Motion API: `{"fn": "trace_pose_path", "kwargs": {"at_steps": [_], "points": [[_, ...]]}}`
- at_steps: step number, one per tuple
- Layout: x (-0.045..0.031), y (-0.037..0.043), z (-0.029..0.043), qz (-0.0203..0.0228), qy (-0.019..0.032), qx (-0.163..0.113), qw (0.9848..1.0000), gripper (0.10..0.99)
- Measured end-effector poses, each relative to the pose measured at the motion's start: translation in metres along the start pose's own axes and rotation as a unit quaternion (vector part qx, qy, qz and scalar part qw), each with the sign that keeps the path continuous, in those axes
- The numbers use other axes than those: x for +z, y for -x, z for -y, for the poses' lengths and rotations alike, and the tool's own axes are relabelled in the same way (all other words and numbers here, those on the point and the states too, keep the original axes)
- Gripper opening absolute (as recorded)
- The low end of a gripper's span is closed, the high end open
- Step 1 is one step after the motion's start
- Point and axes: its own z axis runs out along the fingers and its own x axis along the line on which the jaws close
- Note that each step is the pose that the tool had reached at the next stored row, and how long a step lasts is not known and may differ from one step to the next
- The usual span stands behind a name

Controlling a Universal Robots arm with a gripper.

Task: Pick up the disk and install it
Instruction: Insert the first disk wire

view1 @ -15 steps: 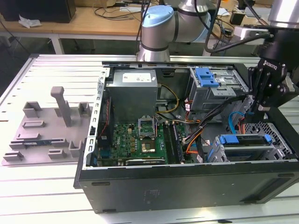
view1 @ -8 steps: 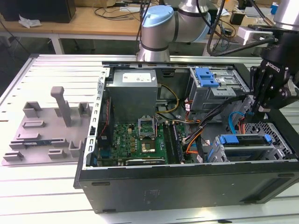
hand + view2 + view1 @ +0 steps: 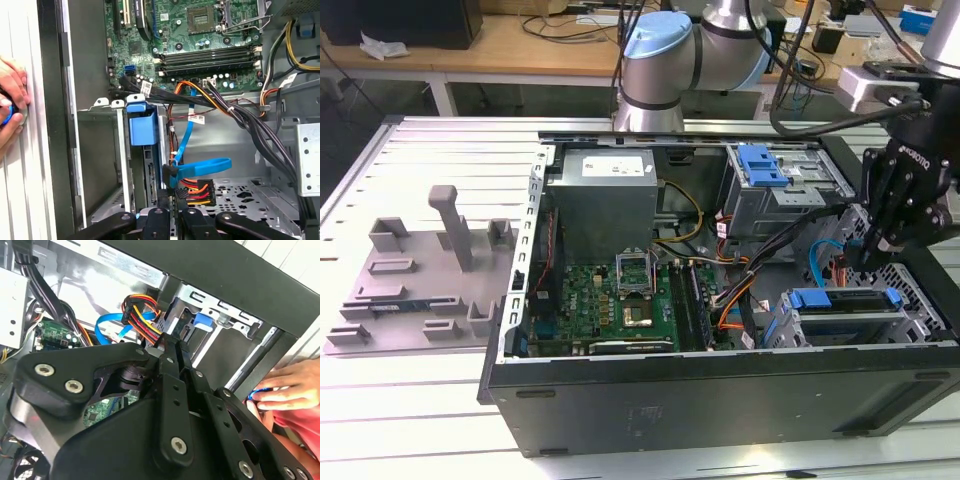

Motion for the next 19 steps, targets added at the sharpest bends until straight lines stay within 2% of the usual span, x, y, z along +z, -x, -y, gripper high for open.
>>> {"fn": "trace_pose_path", "kwargs": {"at_steps": [1,3,4,7,9,12,14,19], "points": [[0.0000,-0.0020,0.0002,0.0044,0.0002,0.000,1.0000,0.165],[0.0001,-0.0043,0.0003,0.0107,0.0004,0.000,0.9999,0.165],[0.0001,-0.0062,0.0005,0.0158,0.0005,0.000,0.9999,0.165],[0.0001,-0.0097,0.0008,0.0223,0.0008,0.000,0.9998,0.165],[0.0003,-0.0114,0.0009,0.0251,0.0011,0.000,0.9997,0.165],[0.0006,-0.0133,0.0011,0.0349,0.0018,0.000,0.9994,0.165],[0.0008,-0.0151,0.0013,0.0390,0.0021,0.000,0.9992,0.165],[0.0010,-0.0162,0.0014,0.0390,0.0021,0.000,0.9992,0.165]]}}
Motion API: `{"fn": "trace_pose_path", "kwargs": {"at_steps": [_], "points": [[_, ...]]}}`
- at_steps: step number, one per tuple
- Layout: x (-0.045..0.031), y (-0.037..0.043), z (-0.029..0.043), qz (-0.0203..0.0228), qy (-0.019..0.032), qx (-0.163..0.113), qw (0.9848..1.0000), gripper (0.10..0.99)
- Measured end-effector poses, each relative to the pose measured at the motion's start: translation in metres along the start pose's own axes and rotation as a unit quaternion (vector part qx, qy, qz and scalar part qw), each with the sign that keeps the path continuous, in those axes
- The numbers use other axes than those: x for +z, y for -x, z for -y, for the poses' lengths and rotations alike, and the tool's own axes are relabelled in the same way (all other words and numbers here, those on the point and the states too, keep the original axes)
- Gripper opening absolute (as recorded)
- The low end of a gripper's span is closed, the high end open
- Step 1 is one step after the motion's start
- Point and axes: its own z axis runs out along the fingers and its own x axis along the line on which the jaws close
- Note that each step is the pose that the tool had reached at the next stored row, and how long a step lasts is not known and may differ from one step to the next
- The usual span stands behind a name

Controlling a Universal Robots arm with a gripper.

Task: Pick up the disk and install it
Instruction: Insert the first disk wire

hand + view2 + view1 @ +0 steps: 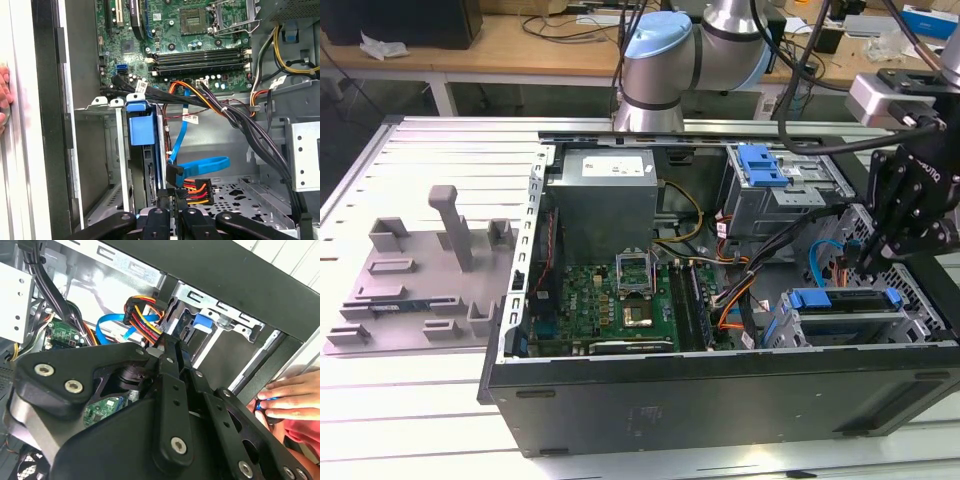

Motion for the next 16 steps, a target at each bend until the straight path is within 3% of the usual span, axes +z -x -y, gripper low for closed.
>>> {"fn": "trace_pose_path", "kwargs": {"at_steps": [16], "points": [[0.0006,-0.0096,0.0020,0.0000,0.0003,0.000,1.0000,0.165]]}}
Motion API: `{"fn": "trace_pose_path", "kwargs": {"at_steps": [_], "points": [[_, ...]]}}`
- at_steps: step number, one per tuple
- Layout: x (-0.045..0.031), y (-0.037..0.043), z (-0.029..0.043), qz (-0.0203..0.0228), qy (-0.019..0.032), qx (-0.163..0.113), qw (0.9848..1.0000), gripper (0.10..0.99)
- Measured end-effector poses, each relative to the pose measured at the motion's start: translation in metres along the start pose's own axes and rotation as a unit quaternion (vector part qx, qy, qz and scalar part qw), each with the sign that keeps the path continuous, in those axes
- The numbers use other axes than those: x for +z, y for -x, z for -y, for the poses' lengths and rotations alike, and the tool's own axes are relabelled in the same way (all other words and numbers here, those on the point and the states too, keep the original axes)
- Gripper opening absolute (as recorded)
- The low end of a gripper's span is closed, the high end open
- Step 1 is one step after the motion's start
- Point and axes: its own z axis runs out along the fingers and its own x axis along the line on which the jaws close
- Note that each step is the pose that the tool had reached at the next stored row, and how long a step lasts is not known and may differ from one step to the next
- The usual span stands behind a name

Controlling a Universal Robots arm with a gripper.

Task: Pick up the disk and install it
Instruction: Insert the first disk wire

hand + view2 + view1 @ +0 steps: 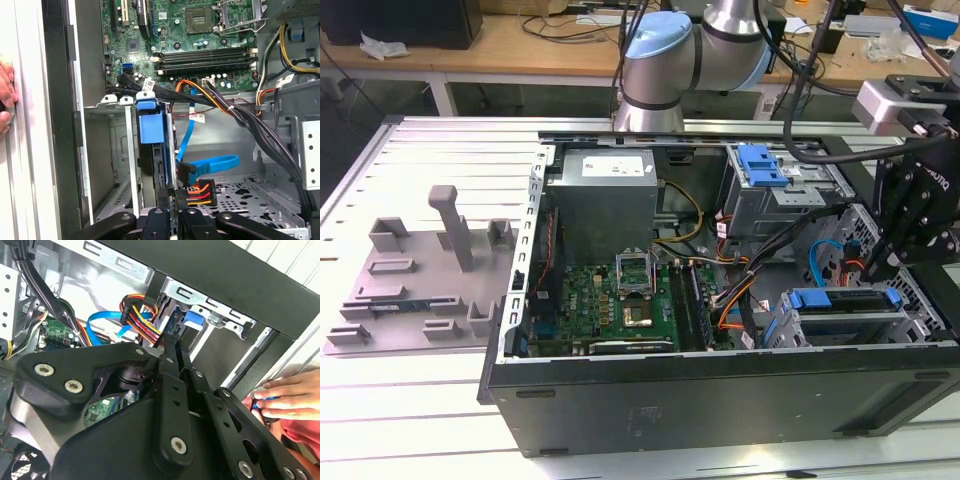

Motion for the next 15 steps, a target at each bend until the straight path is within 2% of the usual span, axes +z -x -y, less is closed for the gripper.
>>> {"fn": "trace_pose_path", "kwargs": {"at_steps": [2,5,15], "points": [[0.0001,-0.0012,0.0001,0.0000,-0.0001,0.000,1.0000,0.165],[0.0001,-0.0022,0.0000,0.0022,-0.0032,0.000,1.0000,0.165],[0.0006,-0.0028,-0.0026,0.0023,-0.0034,0.000,1.0000,0.165]]}}
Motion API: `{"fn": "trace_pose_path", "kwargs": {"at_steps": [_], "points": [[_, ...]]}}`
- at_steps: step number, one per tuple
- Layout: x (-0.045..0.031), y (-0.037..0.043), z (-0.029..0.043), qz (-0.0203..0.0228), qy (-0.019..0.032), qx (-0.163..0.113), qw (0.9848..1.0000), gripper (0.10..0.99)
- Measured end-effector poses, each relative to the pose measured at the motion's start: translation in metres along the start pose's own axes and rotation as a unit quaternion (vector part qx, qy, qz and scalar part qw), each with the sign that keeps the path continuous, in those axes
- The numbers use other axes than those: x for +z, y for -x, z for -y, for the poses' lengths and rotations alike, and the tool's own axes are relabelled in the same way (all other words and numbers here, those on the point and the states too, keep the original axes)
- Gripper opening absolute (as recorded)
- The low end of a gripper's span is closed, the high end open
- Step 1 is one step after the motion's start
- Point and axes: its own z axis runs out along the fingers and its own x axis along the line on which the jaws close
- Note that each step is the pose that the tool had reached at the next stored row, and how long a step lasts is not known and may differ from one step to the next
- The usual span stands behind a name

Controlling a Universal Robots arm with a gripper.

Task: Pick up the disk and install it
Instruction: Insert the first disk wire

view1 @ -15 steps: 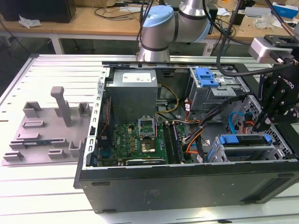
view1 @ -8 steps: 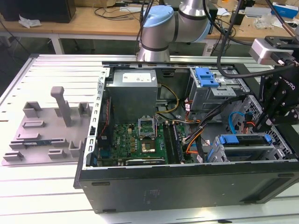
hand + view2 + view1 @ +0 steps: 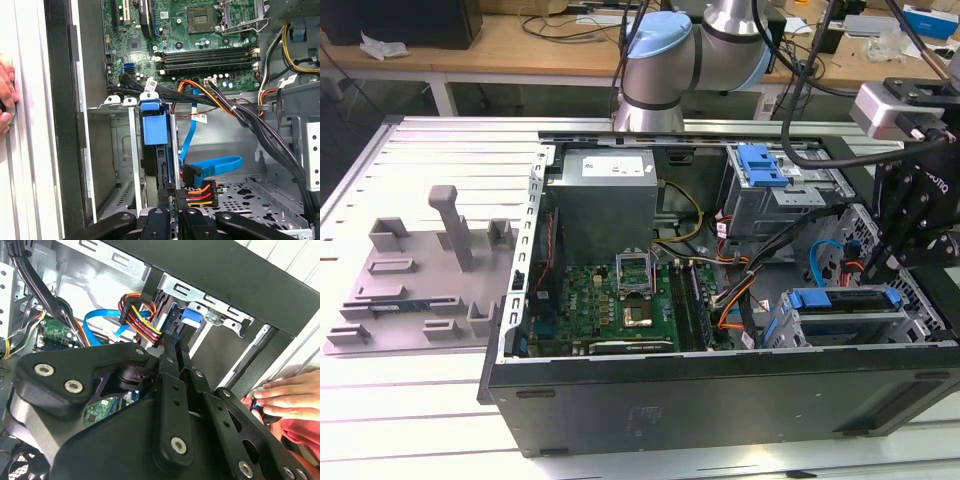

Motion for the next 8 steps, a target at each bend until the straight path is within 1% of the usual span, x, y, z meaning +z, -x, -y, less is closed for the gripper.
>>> {"fn": "trace_pose_path", "kwargs": {"at_steps": [8], "points": [[0.0015,-0.0004,0.0019,-0.0001,0.0000,0.001,1.0000,0.165]]}}
